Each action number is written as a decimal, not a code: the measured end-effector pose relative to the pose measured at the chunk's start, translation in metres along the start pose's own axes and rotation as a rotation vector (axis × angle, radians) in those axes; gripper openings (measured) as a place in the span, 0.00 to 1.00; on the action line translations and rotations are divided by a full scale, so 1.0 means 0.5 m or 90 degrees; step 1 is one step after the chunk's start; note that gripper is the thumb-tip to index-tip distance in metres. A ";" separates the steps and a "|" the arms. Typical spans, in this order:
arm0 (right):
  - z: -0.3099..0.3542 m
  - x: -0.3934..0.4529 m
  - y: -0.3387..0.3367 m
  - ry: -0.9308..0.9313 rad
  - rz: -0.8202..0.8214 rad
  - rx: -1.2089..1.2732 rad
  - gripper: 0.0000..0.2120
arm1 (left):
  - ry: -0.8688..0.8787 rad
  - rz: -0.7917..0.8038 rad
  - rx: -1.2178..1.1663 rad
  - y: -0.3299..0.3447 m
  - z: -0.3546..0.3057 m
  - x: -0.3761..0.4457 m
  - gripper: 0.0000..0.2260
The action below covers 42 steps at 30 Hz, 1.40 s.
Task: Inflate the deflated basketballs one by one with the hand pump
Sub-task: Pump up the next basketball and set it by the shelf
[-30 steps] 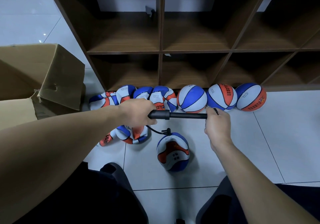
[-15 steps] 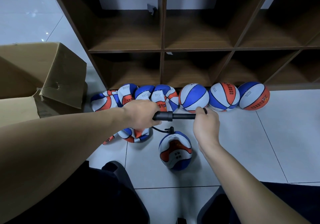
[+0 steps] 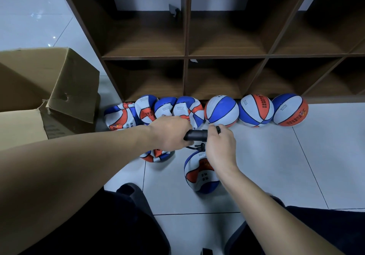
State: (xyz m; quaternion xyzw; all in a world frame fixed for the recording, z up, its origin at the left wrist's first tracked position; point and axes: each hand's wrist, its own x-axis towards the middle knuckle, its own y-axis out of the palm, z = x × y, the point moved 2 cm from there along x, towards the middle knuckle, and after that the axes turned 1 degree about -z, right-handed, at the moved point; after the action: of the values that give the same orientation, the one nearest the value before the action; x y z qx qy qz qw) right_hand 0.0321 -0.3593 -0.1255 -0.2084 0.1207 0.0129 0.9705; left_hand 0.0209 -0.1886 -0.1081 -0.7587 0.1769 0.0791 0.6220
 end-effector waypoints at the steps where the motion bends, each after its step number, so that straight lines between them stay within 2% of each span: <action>1: 0.000 0.000 0.001 -0.005 0.009 -0.009 0.16 | 0.000 0.010 -0.009 0.001 0.003 0.000 0.11; 6: 0.001 0.024 -0.032 -0.006 0.006 -0.016 0.17 | -0.019 0.037 -0.030 -0.002 0.023 -0.002 0.12; 12: -0.009 0.078 -0.107 0.089 -0.068 0.074 0.18 | -0.077 0.073 -0.069 -0.012 0.081 -0.011 0.12; 21: -0.005 0.038 -0.073 0.052 -0.121 0.090 0.18 | -0.068 0.036 -0.001 0.008 0.043 -0.017 0.10; 35: -0.002 -0.003 -0.003 0.023 -0.042 0.045 0.15 | -0.020 -0.007 0.003 0.003 -0.010 -0.007 0.12; 39: -0.007 -0.001 0.008 0.061 -0.003 0.073 0.12 | -0.014 0.000 0.013 0.002 -0.008 -0.005 0.12; 42: -0.005 0.005 0.000 0.066 0.010 0.086 0.13 | -0.010 -0.002 0.012 0.001 -0.006 -0.003 0.13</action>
State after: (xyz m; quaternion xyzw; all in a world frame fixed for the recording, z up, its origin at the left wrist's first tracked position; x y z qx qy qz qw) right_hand 0.0340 -0.3605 -0.1283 -0.1420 0.1729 0.0014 0.9746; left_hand 0.0188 -0.1915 -0.1073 -0.7522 0.1719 0.0825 0.6308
